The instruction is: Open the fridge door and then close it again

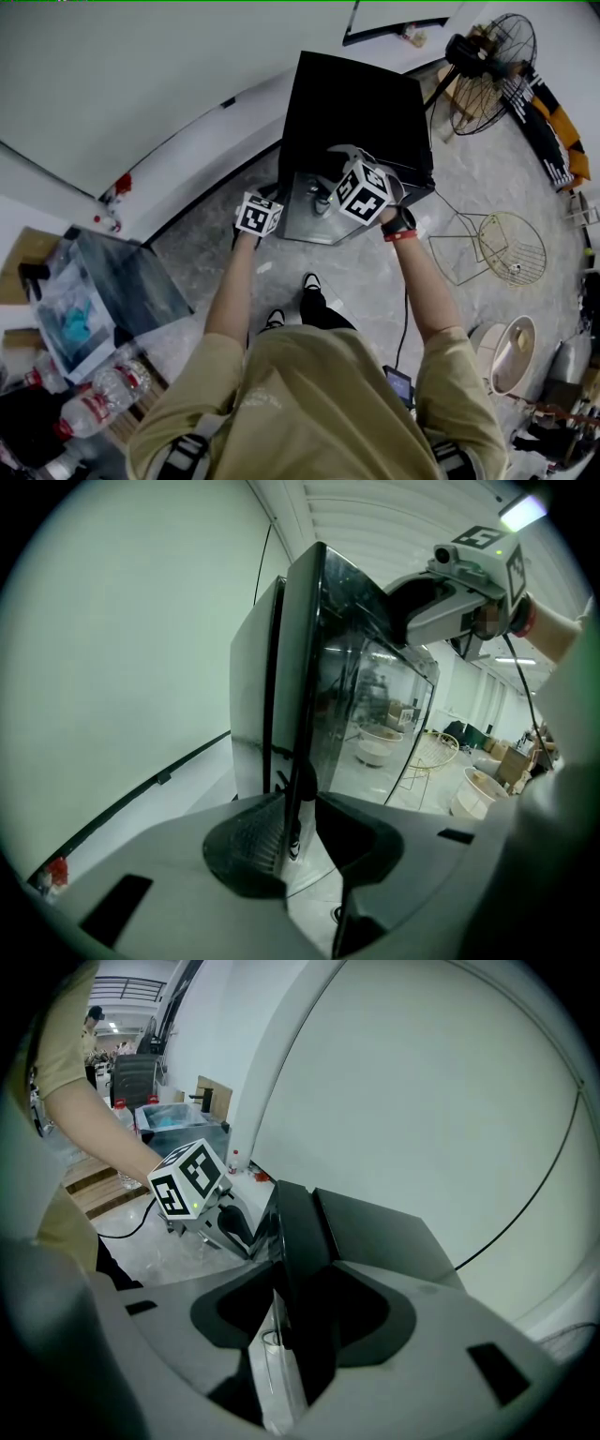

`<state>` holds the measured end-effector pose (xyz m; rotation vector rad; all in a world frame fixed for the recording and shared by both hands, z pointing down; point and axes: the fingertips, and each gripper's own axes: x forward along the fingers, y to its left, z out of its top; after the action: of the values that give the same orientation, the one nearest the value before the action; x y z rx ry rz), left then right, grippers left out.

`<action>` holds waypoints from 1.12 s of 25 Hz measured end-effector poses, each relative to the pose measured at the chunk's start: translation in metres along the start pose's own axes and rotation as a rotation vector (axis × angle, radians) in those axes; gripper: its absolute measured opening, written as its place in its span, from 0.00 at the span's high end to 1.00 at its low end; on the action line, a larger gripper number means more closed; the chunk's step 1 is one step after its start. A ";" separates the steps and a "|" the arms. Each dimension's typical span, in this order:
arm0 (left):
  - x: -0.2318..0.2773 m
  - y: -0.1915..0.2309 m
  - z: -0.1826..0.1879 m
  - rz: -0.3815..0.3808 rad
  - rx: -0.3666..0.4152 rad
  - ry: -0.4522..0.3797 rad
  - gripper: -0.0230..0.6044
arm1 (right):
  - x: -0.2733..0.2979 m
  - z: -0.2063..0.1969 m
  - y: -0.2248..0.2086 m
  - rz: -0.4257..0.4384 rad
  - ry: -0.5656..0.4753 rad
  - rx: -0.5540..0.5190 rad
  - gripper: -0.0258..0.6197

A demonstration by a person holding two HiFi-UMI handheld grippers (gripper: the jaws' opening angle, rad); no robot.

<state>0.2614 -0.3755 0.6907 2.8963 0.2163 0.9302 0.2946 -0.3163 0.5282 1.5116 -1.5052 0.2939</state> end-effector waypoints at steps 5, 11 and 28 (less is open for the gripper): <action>-0.002 -0.003 0.002 0.004 -0.004 0.011 0.79 | 0.000 -0.002 0.001 0.006 0.008 -0.001 0.64; -0.019 -0.020 -0.012 -0.011 -0.006 -0.011 0.80 | -0.013 0.000 0.019 0.063 -0.024 -0.047 0.64; -0.039 -0.040 -0.029 0.057 -0.079 -0.008 0.79 | -0.025 0.000 0.043 0.057 -0.019 -0.084 0.63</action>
<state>0.2089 -0.3414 0.6870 2.8472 0.0943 0.9139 0.2517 -0.2916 0.5290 1.4108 -1.5579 0.2470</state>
